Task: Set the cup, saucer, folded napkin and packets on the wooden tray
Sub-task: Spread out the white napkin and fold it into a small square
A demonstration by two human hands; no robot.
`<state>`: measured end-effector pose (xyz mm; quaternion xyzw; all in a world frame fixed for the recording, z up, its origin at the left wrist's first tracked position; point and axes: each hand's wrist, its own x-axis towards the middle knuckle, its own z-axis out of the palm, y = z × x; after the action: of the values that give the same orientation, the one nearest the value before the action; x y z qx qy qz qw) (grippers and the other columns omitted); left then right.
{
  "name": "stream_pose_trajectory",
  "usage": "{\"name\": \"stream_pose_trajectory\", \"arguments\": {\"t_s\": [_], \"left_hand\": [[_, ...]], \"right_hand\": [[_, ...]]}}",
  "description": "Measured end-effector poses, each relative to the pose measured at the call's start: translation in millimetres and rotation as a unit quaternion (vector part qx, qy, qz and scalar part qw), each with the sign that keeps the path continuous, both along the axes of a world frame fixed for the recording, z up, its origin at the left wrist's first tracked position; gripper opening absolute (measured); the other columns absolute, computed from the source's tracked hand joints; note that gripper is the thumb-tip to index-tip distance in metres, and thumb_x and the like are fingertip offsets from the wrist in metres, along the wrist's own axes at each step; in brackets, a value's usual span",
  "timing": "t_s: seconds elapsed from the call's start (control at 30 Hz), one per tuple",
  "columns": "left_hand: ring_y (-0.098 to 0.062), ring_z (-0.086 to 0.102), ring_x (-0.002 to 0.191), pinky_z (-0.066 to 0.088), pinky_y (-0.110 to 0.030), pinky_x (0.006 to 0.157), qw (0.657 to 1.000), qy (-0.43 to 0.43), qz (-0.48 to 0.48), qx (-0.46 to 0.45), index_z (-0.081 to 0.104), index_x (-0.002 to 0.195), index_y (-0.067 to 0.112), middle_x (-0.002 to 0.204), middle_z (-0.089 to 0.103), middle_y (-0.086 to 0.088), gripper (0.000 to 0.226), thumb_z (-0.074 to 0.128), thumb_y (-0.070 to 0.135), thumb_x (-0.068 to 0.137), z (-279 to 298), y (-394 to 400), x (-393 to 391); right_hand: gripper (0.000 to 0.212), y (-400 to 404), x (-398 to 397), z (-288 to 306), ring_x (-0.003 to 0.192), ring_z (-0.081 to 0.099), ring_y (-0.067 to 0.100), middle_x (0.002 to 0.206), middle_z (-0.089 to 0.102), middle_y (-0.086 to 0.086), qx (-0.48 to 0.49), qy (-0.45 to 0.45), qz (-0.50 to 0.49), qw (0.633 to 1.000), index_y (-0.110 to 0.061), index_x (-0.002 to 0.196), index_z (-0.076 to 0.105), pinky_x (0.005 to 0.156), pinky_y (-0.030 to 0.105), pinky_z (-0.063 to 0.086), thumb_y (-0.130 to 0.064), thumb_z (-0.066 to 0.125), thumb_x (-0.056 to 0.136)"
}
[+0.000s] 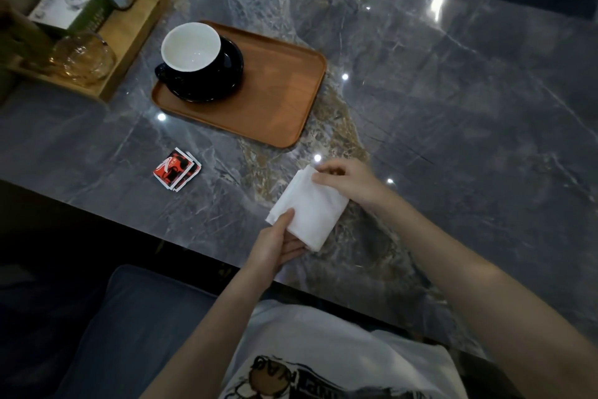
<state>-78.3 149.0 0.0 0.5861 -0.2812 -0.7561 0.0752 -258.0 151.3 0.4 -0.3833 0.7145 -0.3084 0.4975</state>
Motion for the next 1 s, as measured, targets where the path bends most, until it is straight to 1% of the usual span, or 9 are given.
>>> {"name": "stream_pose_trajectory", "arguments": {"t_s": [0.13,0.23,0.3,0.37,0.47,0.6,0.8,0.9,1.0], "left_hand": [[-0.022,0.065,0.092,0.053,-0.030,0.072,1.000,0.013,-0.007,0.020,0.048,0.115,0.014,0.105,0.064,-0.009,0.037,0.049,0.040,0.089,2.1,-0.9,1.8],[-0.024,0.066,0.091,0.057,-0.031,0.068,0.999,0.021,0.016,0.025,0.053,0.116,0.006,0.105,0.066,-0.011,0.041,0.059,0.032,0.085,5.7,-3.3,2.1],[-0.021,0.067,0.085,0.059,-0.027,0.064,0.998,0.025,0.056,-0.030,0.053,0.117,0.001,0.098,0.067,-0.009,0.042,0.066,0.018,0.081,7.4,-4.0,3.7],[-0.016,0.065,0.082,0.058,-0.022,0.062,0.989,0.014,0.087,-0.115,0.047,0.121,0.003,0.097,0.064,-0.007,0.050,0.069,0.003,0.076,7.2,-5.6,7.3],[-0.013,0.061,0.075,0.054,-0.018,0.063,0.972,-0.045,0.038,-0.229,0.048,0.121,0.014,0.088,0.059,-0.006,0.058,0.074,0.004,0.071,2.6,-11.0,11.3],[-0.013,0.059,0.070,0.051,-0.033,0.072,0.954,-0.133,-0.047,-0.264,0.062,0.104,0.017,0.076,0.058,0.003,0.050,0.078,0.032,0.059,-4.5,-16.6,12.5],[-0.014,0.061,0.073,0.050,-0.027,0.069,0.947,-0.119,-0.031,-0.298,0.059,0.084,0.019,0.079,0.064,0.005,0.021,0.073,0.010,0.073,-4.9,-18.8,12.1],[-0.011,0.059,0.069,0.048,-0.015,0.064,0.925,-0.158,-0.055,-0.342,0.064,0.084,0.015,0.073,0.063,0.009,0.012,0.071,0.013,0.075,-2.7,-18.0,11.2],[-0.014,0.062,0.069,0.045,-0.020,0.064,0.898,-0.207,-0.084,-0.380,0.068,0.079,0.010,0.070,0.067,0.000,0.009,0.070,0.018,0.076,-0.2,-17.6,12.9]], "right_hand": [[0.029,-9.6,10.6,-4.1,0.079,0.053,0.022,0.095,0.061,0.032,-0.027,0.021,0.029,0.999,0.009,0.089,0.061,0.072,0.033,0.039,-0.020,0.059,0.088],[0.022,-10.0,13.1,-8.9,0.073,0.050,0.022,0.071,0.055,0.009,-0.024,0.084,0.076,0.993,-0.004,0.077,0.056,0.061,0.028,0.035,-0.020,0.052,0.092],[0.022,-9.1,12.9,-9.8,0.072,0.049,0.020,0.070,0.052,0.004,-0.024,0.094,0.086,0.992,-0.006,0.077,0.054,0.060,0.028,0.034,-0.020,0.049,0.093],[0.029,-8.2,11.3,-10.4,0.073,0.049,0.021,0.076,0.055,0.013,-0.023,0.085,0.078,0.993,0.003,0.082,0.056,0.064,0.032,0.035,-0.022,0.047,0.094],[0.032,-8.7,11.4,-11.7,0.072,0.050,0.020,0.079,0.056,0.012,-0.020,0.087,0.078,0.993,0.005,0.088,0.058,0.064,0.032,0.035,-0.025,0.047,0.094],[0.029,-10.1,12.3,-14.3,0.073,0.052,0.020,0.079,0.058,0.010,-0.021,0.097,0.072,0.992,0.000,0.087,0.060,0.068,0.033,0.039,-0.027,0.051,0.092],[0.022,-7.2,16.1,-17.5,0.075,0.058,0.026,0.083,0.065,0.018,-0.042,0.102,0.047,0.993,-0.008,0.090,0.063,0.072,0.041,0.046,-0.027,0.053,0.091],[0.024,-6.1,21.4,-18.8,0.079,0.060,0.027,0.085,0.067,0.016,-0.039,0.126,0.013,0.991,-0.007,0.089,0.064,0.073,0.040,0.046,-0.028,0.052,0.091],[0.028,-5.1,32.3,-21.4,0.081,0.059,0.023,0.085,0.068,0.011,-0.055,0.197,-0.002,0.979,-0.007,0.085,0.065,0.071,0.035,0.041,-0.028,0.049,0.092]]}}
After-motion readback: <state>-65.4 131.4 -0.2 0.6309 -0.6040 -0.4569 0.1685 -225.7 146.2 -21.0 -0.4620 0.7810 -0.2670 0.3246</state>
